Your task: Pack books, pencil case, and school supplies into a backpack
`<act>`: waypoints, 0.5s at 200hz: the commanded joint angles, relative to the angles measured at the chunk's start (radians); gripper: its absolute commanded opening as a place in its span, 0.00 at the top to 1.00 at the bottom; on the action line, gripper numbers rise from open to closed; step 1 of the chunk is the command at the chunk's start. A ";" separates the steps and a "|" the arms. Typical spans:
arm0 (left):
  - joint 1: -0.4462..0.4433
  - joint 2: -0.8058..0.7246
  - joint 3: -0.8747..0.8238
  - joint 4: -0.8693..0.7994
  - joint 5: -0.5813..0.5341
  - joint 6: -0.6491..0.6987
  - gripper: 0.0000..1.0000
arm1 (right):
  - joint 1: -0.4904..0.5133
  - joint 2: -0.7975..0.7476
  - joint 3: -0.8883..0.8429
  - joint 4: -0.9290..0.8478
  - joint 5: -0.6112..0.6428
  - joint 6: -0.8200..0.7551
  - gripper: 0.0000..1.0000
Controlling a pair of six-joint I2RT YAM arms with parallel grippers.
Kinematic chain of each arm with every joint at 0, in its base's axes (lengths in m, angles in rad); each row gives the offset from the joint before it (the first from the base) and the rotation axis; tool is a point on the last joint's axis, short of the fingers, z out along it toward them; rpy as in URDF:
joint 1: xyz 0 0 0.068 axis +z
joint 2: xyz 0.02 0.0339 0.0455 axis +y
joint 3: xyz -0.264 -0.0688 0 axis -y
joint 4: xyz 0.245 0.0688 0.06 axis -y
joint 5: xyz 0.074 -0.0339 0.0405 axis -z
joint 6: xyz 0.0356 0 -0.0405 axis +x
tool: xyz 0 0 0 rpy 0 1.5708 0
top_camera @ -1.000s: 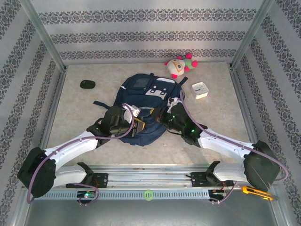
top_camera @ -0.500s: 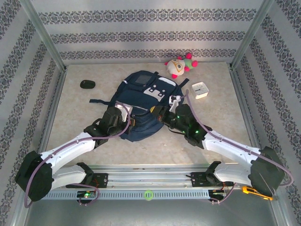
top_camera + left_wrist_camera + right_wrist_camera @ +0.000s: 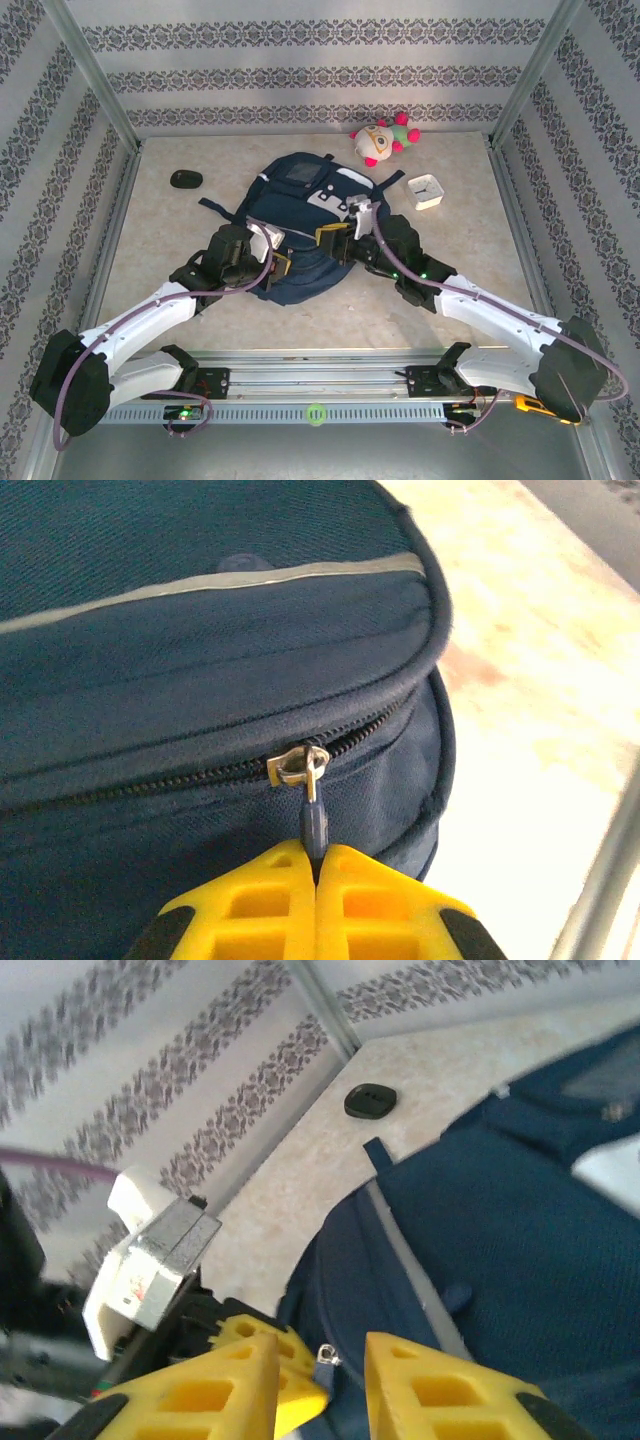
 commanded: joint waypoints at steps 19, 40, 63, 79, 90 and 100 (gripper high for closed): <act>0.004 -0.011 0.051 0.046 0.181 0.092 1.00 | -0.035 0.072 0.060 -0.123 -0.249 -0.920 0.60; 0.004 -0.005 0.047 0.062 0.186 0.082 1.00 | -0.040 0.140 0.135 -0.278 -0.308 -1.166 0.57; 0.004 -0.001 0.035 0.085 0.179 0.075 1.00 | -0.046 0.205 0.188 -0.333 -0.322 -1.269 0.55; 0.004 0.000 0.035 0.088 0.169 0.072 1.00 | -0.050 0.244 0.220 -0.341 -0.329 -1.290 0.55; 0.004 0.002 0.037 0.088 0.155 0.072 1.00 | -0.052 0.275 0.244 -0.361 -0.323 -1.313 0.55; 0.004 0.007 0.039 0.089 0.141 0.070 1.00 | -0.052 0.295 0.257 -0.369 -0.298 -1.327 0.55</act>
